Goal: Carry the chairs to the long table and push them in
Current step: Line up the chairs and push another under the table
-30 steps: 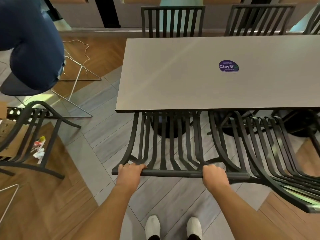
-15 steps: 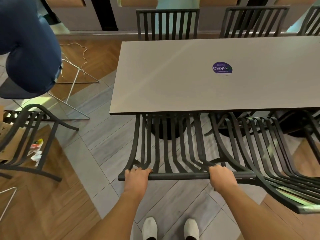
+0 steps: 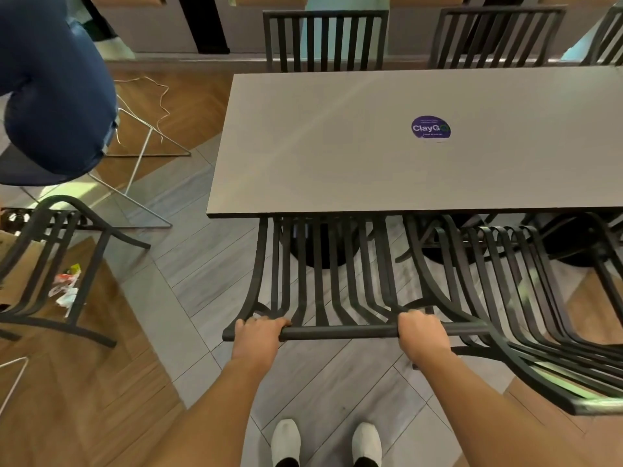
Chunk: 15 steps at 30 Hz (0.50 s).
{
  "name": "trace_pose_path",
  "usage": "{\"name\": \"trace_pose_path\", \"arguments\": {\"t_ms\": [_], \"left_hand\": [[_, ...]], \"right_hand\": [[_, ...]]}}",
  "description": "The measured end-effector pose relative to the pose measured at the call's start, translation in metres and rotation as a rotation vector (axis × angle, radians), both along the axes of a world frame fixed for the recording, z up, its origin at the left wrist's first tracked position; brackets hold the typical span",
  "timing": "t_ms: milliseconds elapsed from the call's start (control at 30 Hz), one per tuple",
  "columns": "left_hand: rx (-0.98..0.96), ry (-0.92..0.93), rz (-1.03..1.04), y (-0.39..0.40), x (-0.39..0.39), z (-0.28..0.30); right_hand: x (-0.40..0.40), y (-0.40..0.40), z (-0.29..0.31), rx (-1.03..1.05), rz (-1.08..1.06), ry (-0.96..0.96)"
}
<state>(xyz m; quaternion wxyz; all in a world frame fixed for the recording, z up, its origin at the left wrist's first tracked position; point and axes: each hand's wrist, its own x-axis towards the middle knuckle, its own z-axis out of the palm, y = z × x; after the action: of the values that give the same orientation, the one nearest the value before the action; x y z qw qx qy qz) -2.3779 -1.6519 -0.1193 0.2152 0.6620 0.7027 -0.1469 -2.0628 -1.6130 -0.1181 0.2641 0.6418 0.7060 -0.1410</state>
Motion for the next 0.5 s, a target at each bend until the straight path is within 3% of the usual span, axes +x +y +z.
{"name": "trace_pose_path", "arguments": {"t_ms": [400,500], "left_hand": [[-0.046,0.055,-0.038,0.003,-0.008,0.000],[-0.057,0.037,-0.030,0.004,-0.008,0.002]], "right_hand": [[-0.005,-0.001,-0.005,0.040,0.023,0.065],[0.004,-0.002,-0.004,0.046,0.018,0.180]]}}
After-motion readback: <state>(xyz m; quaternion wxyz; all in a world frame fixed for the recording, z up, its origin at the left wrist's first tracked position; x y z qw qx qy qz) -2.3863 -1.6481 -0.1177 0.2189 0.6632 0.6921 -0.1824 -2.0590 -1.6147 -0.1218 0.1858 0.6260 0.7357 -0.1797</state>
